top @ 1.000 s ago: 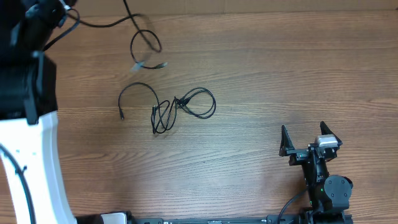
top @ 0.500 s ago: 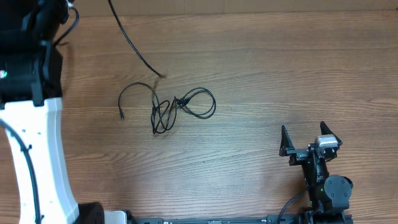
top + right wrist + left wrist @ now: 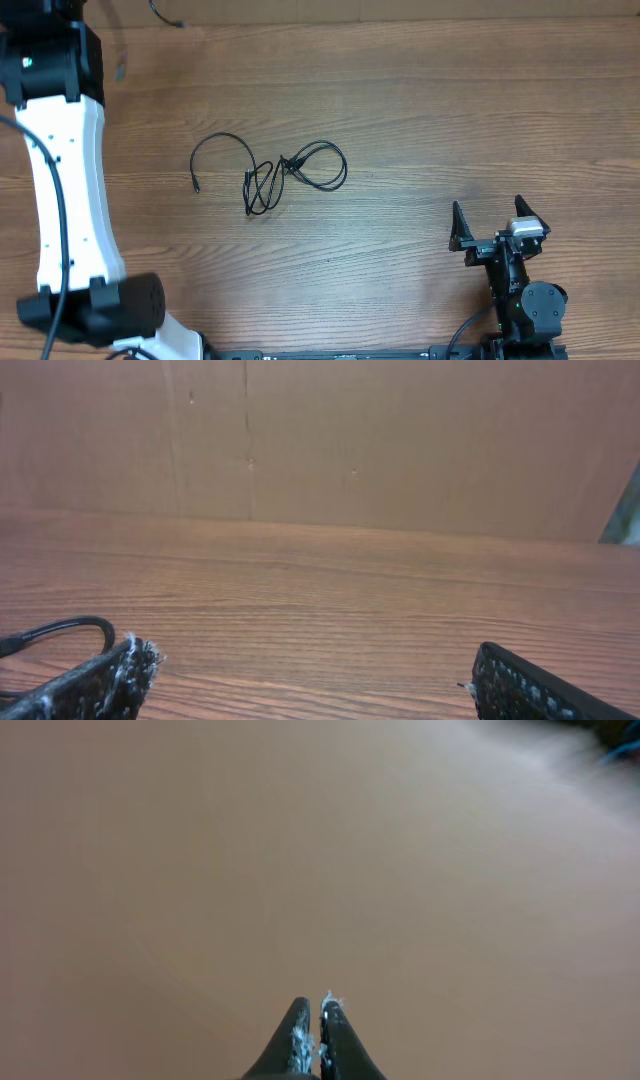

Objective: Untangle cables

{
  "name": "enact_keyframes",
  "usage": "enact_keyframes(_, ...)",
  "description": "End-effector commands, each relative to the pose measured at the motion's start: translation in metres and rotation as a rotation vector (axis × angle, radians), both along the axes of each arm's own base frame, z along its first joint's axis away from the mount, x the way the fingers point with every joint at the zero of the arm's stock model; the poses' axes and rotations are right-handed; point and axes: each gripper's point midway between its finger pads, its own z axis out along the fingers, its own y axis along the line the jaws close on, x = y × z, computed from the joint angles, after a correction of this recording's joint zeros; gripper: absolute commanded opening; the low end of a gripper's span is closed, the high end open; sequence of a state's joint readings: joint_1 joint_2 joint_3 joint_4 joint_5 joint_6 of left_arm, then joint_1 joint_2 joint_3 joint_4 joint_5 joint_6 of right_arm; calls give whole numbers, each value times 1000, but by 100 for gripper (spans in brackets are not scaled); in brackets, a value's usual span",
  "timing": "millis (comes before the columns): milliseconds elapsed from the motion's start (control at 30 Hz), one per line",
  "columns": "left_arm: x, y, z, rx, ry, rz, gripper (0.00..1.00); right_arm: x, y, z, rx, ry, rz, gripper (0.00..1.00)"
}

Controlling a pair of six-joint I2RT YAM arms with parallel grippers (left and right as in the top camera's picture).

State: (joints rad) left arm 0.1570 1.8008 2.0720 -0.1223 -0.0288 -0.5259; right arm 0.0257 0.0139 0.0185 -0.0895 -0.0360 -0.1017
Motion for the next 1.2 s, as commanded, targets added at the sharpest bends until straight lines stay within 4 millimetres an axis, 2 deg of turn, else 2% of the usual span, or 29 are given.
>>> enact_keyframes(0,19,79,-78,241,287,339,4,0,-3,-2,-1,-4,-17,100)
enact_keyframes(33,17,97,-97,267,361,414,4,0,-3,-2,-1,-4,-16,100)
enact_keyframes(67,10,133,-135,302,511,552,11,0,-3,-2,-1,-4,-16,100)
enact_keyframes(100,7,147,-157,325,594,594,19,0,-3,-2,-1,-4,-16,100)
enact_keyframes(133,2,167,-194,357,732,623,56,0,-3,-2,-1,-3,-17,100)
enact_keyframes(167,1,176,-218,364,808,622,80,0,-3,-2,-1,-4,-17,100)
enact_keyframes(200,-2,182,-239,363,873,616,99,0,-3,-2,-1,-4,-16,100)
enact_keyframes(300,-9,188,-281,355,1009,585,100,0,-3,-2,-1,-4,-17,100)
enact_keyframes(400,-8,177,-307,334,1074,498,100,0,-3,-2,-1,-4,-16,100)
enact_keyframes(433,-3,160,-320,313,1096,384,100,0,-3,-2,-1,-4,-16,100)
enact_keyframes(500,4,134,-333,277,1099,227,100,0,-3,-2,-1,-4,-16,100)
enact_keyframes(633,17,74,-347,183,1064,-96,100,0,-3,-2,-1,-4,-16,100)
enact_keyframes(733,15,51,-353,144,1069,-206,96,0,-3,-2,-1,-4,-16,100)
enact_keyframes(833,8,45,-364,130,1116,-224,90,0,-3,-2,-1,-4,-16,100)
enact_keyframes(933,6,37,-384,109,1156,-240,90,0,-3,-2,-1,-4,-16,100)
enact_keyframes(1000,5,33,-394,94,1173,-243,91,0,-3,-2,-1,-4,-16,100)
enact_keyframes(1067,5,30,-406,67,1195,-239,99,0,-3,-2,-1,-4,-16,100)
enact_keyframes(1167,6,29,-430,-11,1233,-219,100,0,-3,-2,-1,-4,-16,100)
